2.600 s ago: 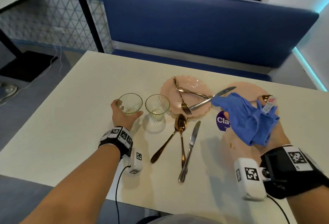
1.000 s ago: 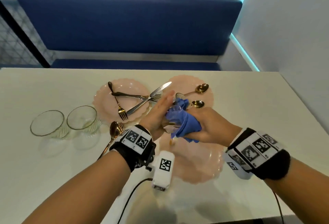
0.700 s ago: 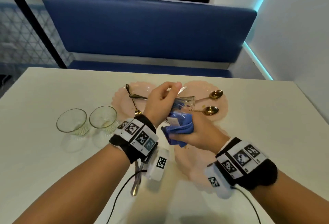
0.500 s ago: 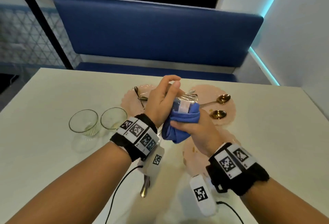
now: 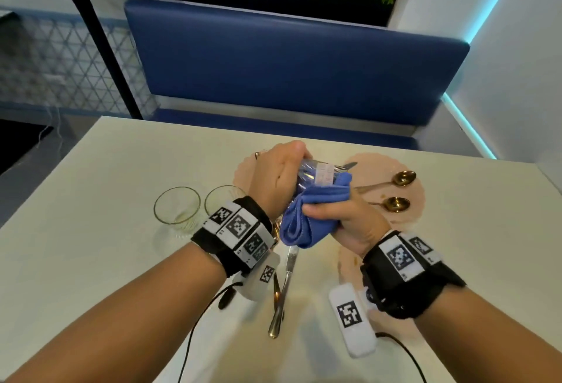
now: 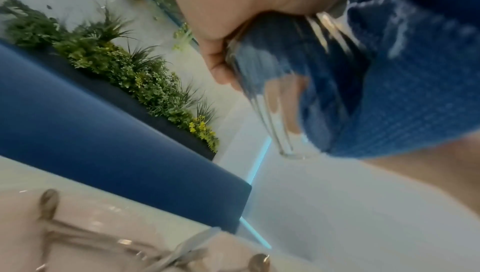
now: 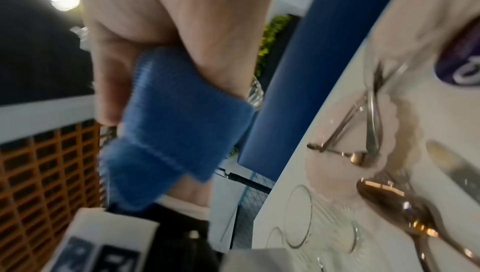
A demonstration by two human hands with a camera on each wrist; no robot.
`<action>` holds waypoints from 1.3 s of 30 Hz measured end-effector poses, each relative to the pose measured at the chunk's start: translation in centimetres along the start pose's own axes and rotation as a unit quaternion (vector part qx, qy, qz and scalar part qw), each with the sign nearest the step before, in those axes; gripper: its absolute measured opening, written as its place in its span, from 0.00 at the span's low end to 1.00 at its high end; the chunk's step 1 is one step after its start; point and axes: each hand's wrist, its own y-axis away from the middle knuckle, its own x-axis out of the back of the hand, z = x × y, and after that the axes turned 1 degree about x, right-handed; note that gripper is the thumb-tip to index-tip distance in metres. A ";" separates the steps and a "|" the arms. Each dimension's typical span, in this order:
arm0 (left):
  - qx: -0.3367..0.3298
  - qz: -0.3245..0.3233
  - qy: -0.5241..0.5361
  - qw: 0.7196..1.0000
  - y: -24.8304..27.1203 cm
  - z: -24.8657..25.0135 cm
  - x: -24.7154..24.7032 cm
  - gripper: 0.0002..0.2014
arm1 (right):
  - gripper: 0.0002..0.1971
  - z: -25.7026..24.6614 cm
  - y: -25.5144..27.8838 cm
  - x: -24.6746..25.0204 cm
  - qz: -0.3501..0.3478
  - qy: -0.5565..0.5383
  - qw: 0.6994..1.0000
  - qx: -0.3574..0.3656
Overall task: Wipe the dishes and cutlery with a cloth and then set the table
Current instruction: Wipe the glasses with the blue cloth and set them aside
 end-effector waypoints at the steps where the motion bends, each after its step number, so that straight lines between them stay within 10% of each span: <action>1: 0.003 -0.012 0.009 1.000 0.3 -0.1 0.0 0.22 | 0.13 0.3 -0.1 -0.4 0.024 0.000 1.000 0.006; 4: 0.227 -0.067 0.246 0.940 0.5 -0.9 0.7 0.28 | 0.17 0.6 -0.5 -0.8 0.055 0.233 0.970 0.049; 7: 0.382 -0.170 0.340 0.842 0.5 -1.6 1.7 0.35 | 0.20 0.4 -0.6 -0.9 0.033 0.583 0.805 0.102; 8: 0.399 -0.159 0.336 0.838 0.4 -1.6 1.8 0.32 | 0.22 0.5 -0.6 -1.0 0.018 0.584 0.805 0.104; 10: 0.392 -0.086 0.304 0.864 -0.1 -1.5 1.6 0.27 | 0.24 0.1 -0.5 -1.3 -0.021 0.437 0.898 0.048; 13: 0.269 -0.030 0.183 0.945 0.6 -1.8 1.3 0.18 | 0.19 -0.4 -1.1 -0.9 -0.034 0.110 0.993 0.017; 17: 0.228 -0.086 0.180 0.953 2.0 -1.5 2.2 0.08 | 0.16 0.0 -1.6 -0.4 -0.006 0.038 0.999 0.013; 22: 0.407 -0.264 0.301 0.821 1.9 -1.8 3.9 0.18 | 0.14 0.3 -2.0 -0.7 -0.002 0.202 0.979 0.004; 29: 0.425 -0.225 0.397 0.782 5.0 -2.0 3.6 0.19 | 0.30 2.9 -3.1 -2.8 0.186 0.138 0.972 0.035; 33: 0.429 -0.117 0.381 0.811 8.5 -4.5 5.1 0.32 | 0.17 3.0 -2.9 -1.9 0.155 -0.058 0.986 0.010; 39: 0.356 -0.042 0.060 0.932 14.2 -8.1 8.8 0.47 | 0.18 3.1 -2.1 0.4 0.125 -0.202 0.971 -0.019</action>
